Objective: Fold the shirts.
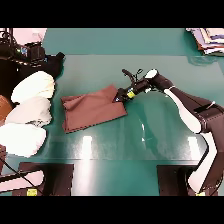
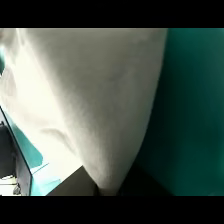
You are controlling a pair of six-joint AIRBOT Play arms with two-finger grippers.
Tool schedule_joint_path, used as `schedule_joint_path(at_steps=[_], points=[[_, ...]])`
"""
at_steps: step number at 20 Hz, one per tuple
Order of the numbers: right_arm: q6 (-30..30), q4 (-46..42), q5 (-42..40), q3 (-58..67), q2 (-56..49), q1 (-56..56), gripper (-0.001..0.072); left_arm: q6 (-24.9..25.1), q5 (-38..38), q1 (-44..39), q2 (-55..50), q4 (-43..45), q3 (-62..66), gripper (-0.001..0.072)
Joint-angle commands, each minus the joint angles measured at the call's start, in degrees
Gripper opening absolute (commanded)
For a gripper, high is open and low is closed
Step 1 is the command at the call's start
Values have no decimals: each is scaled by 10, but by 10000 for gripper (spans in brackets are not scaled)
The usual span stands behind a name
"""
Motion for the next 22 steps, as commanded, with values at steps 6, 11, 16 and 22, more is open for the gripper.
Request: schedule_joint_path(at_steps=[6,11,16,22], points=[[6,-47,-19,-40,136,-163,16,0,-1,-127,0,0,0,24],[11,-83,-91,-203,309,-411,16,0,31,-204,0,0,0,23],[32,-83,-147,-334,423,-675,17,0,84,-246,0,0,0,24],[35,-84,-176,-461,494,-844,16,-1,100,-251,0,1,0,24]])
